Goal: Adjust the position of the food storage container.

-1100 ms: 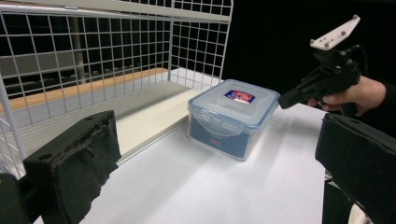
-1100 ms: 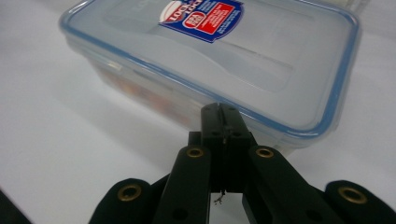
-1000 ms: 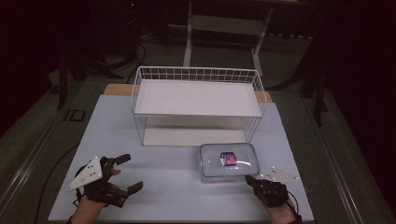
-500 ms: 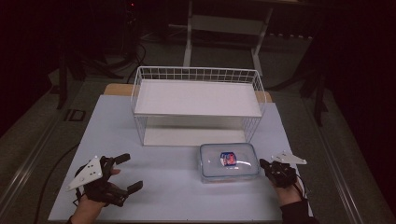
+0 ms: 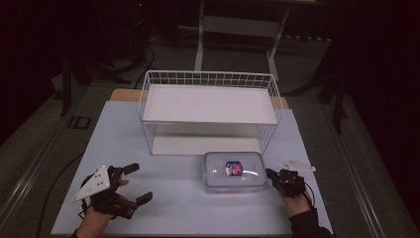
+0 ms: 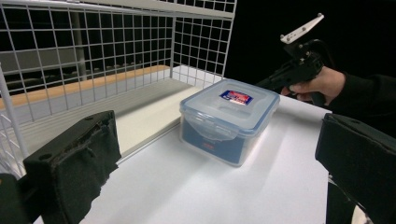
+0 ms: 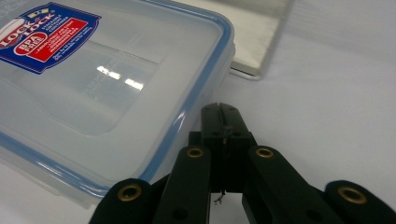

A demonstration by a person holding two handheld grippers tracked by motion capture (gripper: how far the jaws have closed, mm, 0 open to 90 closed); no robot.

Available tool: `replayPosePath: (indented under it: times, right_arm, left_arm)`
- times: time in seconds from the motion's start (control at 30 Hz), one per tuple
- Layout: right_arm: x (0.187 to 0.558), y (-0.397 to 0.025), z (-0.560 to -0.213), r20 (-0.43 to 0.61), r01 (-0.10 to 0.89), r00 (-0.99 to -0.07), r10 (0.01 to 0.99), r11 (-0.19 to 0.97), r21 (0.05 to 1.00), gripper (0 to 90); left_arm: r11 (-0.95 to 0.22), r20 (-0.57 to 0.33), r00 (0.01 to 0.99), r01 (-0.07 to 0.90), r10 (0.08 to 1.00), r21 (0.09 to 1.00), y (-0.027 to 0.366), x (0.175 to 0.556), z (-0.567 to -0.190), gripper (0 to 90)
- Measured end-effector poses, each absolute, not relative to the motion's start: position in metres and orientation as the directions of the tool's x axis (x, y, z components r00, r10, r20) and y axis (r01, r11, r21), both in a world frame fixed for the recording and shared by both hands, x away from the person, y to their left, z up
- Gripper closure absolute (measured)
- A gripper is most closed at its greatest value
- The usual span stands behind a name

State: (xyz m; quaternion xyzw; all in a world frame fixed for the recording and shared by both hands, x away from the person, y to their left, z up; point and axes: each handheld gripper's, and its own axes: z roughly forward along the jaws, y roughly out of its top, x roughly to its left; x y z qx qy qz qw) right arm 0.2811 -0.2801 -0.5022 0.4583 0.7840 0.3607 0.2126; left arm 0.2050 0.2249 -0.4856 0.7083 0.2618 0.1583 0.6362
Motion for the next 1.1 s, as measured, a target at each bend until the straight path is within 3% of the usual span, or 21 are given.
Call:
replayPosePath:
  times: [1.1]
  right_arm:
    - [0.291,-0.2,-0.501,0.03,0.51,-0.645,0.763,0.401,0.761,90.0]
  left_arm:
    - [-0.054,-0.116,0.81,0.179,0.574,0.982,0.226,0.206,-0.486,0.0]
